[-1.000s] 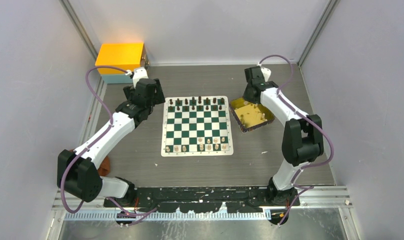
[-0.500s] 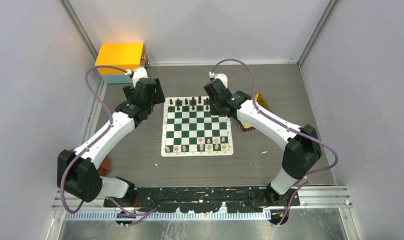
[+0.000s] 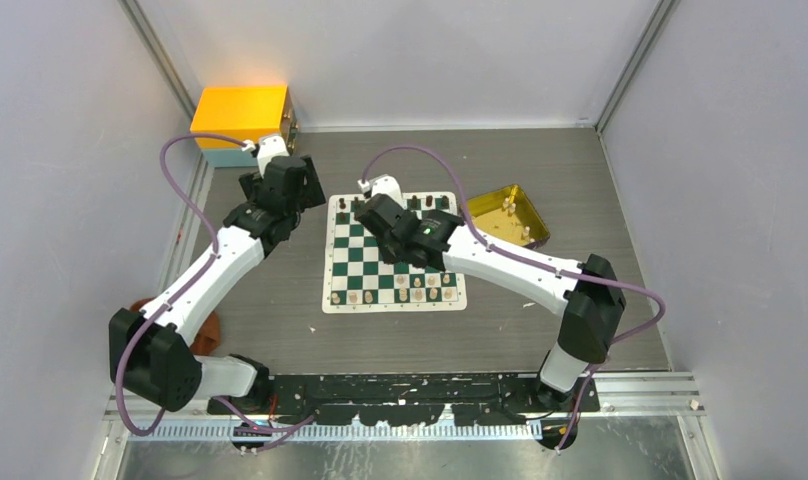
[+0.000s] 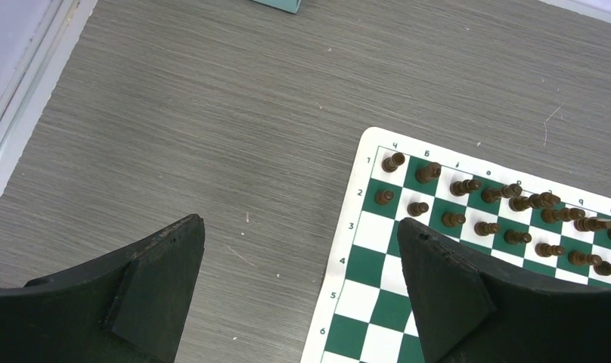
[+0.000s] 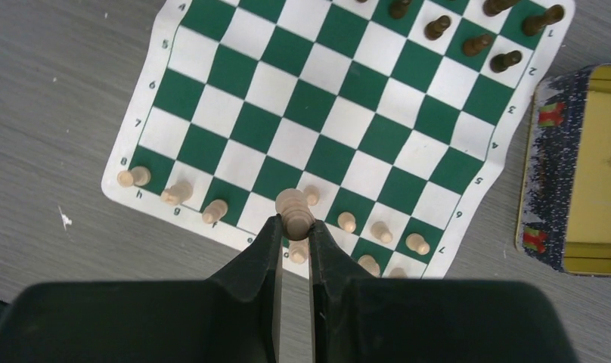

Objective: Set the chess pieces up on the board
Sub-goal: Place the chess piece on the chessboard.

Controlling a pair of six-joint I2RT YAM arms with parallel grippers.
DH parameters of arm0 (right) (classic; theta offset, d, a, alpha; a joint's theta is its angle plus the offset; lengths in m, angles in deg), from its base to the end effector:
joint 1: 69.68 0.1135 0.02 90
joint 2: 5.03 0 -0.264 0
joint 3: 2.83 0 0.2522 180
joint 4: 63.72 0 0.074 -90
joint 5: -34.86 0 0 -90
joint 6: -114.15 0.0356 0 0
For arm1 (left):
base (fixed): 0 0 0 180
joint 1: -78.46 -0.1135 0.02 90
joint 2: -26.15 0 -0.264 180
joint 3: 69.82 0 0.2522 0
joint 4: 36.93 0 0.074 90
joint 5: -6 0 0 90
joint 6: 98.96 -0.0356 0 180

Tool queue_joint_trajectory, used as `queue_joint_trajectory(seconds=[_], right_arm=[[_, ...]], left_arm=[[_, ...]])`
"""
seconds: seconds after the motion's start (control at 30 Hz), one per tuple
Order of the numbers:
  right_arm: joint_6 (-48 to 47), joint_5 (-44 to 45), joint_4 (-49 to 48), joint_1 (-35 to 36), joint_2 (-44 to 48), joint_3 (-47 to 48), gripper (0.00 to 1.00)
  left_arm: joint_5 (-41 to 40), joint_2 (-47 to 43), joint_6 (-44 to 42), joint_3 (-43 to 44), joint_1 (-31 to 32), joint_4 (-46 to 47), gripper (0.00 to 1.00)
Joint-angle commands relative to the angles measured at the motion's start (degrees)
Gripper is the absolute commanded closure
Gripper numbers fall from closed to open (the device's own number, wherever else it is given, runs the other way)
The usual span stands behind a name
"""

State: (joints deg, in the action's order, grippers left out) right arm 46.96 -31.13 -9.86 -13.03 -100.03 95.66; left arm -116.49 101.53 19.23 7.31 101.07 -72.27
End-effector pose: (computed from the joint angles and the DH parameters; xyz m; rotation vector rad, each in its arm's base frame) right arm 0.2115 0.2950 0.3098 -0.5116 2.3004 0.1569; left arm 0.2770 -0.0946 0.3191 -0.4161 2.0144 0.0674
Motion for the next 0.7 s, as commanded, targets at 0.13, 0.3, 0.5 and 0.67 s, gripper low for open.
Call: queue_joint_trajectory(seconds=[0.13,0.3,0.5,0.67], right_arm=[[-0.87,1.78,-2.79,4.71,-0.98,-1.49,1.00],[-0.78,1.43,-4.41,6.08,-2.10,-3.61,1.00],[-0.60,0.83,-5.65,6.87,-3.90,-5.46,1.00],[-0.57,0.45,-6.51,7.09,-4.67,-6.18,1.00]], left_arm=[[-0.91,-2.96,1.26,2.61,-1.07,-0.72,0.01],[-0.73,-3.21,1.43,2.63,-1.25,-1.07,0.01],[-0.82,-3.39,1.41,2.50,-1.34,-1.05,0.01],[-0.91,-3.38,1.43,2.30,-1.42,-1.05,0.01]])
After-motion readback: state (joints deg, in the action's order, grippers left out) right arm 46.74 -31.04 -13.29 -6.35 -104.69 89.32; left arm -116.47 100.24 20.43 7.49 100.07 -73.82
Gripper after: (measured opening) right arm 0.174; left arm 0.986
